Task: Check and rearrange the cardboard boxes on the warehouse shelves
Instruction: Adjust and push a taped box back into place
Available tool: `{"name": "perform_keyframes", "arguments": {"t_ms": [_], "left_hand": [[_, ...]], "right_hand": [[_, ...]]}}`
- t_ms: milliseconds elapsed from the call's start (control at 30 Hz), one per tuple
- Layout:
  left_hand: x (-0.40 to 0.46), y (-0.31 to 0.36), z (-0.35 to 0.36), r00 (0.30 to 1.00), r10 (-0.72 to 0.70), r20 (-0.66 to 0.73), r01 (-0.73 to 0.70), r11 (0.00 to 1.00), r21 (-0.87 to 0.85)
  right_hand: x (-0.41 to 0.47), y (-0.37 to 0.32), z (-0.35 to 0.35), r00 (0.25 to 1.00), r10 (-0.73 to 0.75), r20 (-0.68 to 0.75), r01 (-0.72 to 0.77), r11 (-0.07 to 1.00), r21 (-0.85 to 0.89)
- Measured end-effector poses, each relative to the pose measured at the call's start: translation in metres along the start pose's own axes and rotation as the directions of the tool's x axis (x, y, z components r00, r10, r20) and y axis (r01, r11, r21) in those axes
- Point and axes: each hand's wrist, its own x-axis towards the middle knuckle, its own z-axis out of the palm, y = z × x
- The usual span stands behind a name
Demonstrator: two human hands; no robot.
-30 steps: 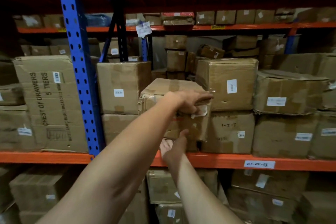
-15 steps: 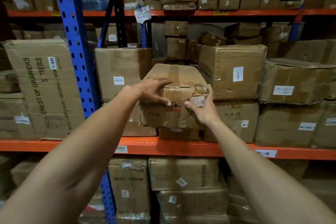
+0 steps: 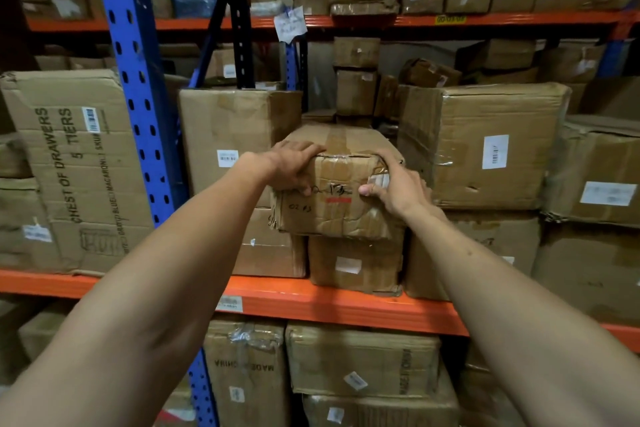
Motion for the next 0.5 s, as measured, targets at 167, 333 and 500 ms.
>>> {"name": "perform_keyframes", "arguments": {"t_ms": [167, 333, 500], "left_hand": [[0.015, -0.017, 0.019, 0.993, 0.037, -0.112, -0.031, 0.998, 0.05], [0.033, -0.028, 0.026, 0.99, 0.02, -0.138, -0.014, 0.999, 0.046], [0.047, -0.035, 0.03, 0.989, 0.013, -0.145, -0.008, 0.999, 0.036]], "right_hand": [[0.022, -0.003, 0.011, 0.998, -0.043, -0.049, 0.038, 0.993, -0.113], [0.043, -0.004, 0.022, 0.999, -0.025, -0.036, 0.021, 0.993, -0.115], [0.057, -0.006, 0.027, 0.999, -0.004, -0.034, 0.0, 0.993, -0.117]]}}
